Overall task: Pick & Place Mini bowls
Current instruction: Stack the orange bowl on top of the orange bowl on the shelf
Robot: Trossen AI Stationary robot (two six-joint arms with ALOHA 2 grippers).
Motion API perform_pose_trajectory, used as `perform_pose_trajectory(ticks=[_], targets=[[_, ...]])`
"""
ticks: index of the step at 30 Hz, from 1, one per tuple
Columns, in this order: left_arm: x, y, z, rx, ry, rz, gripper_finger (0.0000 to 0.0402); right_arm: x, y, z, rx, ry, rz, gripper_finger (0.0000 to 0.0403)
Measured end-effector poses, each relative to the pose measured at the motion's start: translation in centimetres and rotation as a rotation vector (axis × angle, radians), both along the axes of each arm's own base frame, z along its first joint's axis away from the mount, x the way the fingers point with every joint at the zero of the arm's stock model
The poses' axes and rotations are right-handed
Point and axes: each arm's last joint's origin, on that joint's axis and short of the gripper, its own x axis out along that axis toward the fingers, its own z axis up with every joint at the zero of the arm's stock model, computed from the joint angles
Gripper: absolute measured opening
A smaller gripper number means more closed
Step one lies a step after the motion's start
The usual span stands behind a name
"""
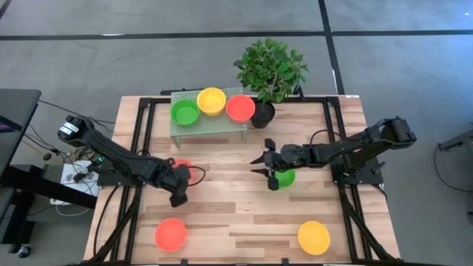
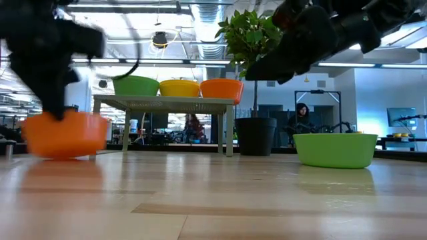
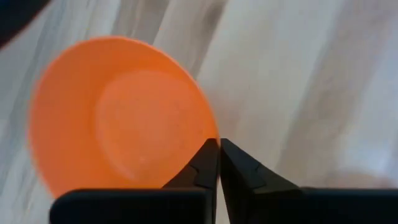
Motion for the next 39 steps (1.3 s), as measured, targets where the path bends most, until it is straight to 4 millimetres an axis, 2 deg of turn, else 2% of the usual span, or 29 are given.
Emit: perform_pose_trajectory(ticks=[6, 9, 18, 22, 27, 32, 39], targets=[[2.8, 0.2, 3.3, -0.001, -0.183, -0.102, 0.0007, 3.4, 1.1, 0.4, -0.021, 0.019, 0.094, 0.0127], [3.8, 0.8, 4.0, 0.035, -0.215, -0.152, 0.0008, 5.5, 2.2, 0.7, -0.089, 0.063, 0.150, 0.0124], [6.0, 1.8, 2.7, 0.122, -0.174, -0.269, 0.0008, 11.1, 3.7, 2.8, -0.256, 0.091, 0.214, 0.0126], [6.8, 1.4, 2.6, 0.154, -0.227, -0.341, 0.0008, 13.0, 3.7, 1.7, -0.370, 0.168, 0.217, 0.0130], [6.6, 1.0, 3.0, 0.180, -0.246, -0.411, 0.0008, 13.7, 3.7, 1.0, -0.535, 0.234, 0.224, 0.0130], [6.6, 0.9, 3.0, 0.182, -0.251, -0.445, 0.0008, 13.8, 3.7, 1.4, -0.633, 0.210, 0.256, 0.0129], [7.2, 0.8, 3.3, 0.234, -0.314, -0.538, 0.0008, 13.5, 3.3, 1.4, -0.623, 0.234, 0.317, 0.0128]])
